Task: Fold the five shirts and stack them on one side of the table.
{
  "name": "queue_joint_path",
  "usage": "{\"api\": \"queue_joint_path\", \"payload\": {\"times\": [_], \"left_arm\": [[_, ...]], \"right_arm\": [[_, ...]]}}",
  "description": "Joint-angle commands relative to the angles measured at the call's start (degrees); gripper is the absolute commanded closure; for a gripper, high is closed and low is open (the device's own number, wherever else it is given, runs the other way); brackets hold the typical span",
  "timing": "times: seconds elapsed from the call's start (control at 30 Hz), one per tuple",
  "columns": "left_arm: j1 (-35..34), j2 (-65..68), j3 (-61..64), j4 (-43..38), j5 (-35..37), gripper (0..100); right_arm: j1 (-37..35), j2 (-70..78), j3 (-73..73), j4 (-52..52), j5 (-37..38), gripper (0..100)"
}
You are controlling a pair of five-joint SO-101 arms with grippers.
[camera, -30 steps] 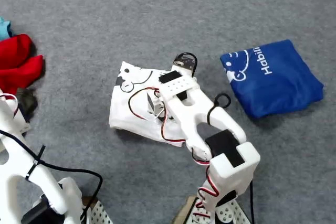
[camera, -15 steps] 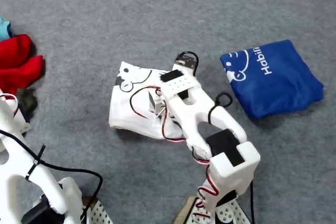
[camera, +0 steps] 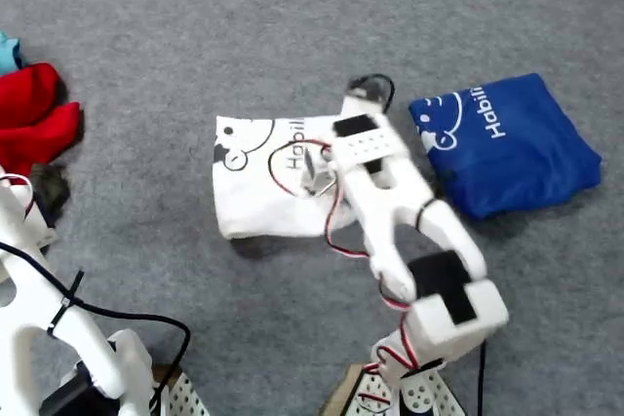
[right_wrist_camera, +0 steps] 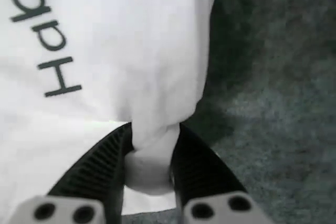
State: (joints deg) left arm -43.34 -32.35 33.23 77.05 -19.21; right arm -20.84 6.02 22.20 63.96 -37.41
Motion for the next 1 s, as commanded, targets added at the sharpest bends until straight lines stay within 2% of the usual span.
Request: {"api": "queue_joint_path", "payload": {"times": [0.0,0.17,0.27,0.47,0.67,0.83,0.97], "left_arm": [[-0.53,-1.45,-3.78,-0.26,-0.44,98],[-0.62,-1.45,-3.78,-0.26,-0.44,98],[-0.62,-1.45,-3.78,-0.26,-0.44,98],[-0.7,-1.45,-3.78,-0.26,-0.44,98],[-0.62,-1.45,-3.78,-0.26,-0.44,98],[-0.18,-1.45,-3.78,-0.26,-0.18,98],[-0.09,-1.45,-5.36,2.99,-0.18,98]], "right_arm": [[4.62,-8.31,-4.09,-1.85,19.34,99.5],[14.55,-9.8,-9.98,-3.34,42.99,99.5],[20.62,-9.45,-12.09,-3.78,50.81,99.5],[32.22,-9.45,-12.18,-5.98,58.73,99.4],[42.51,-9.45,-12.0,-14.24,63.65,99.5],[47.69,-6.11,-12.26,-20.84,66.81,99.5],[51.47,-2.07,-12.35,-26.02,67.34,99.5]]}}
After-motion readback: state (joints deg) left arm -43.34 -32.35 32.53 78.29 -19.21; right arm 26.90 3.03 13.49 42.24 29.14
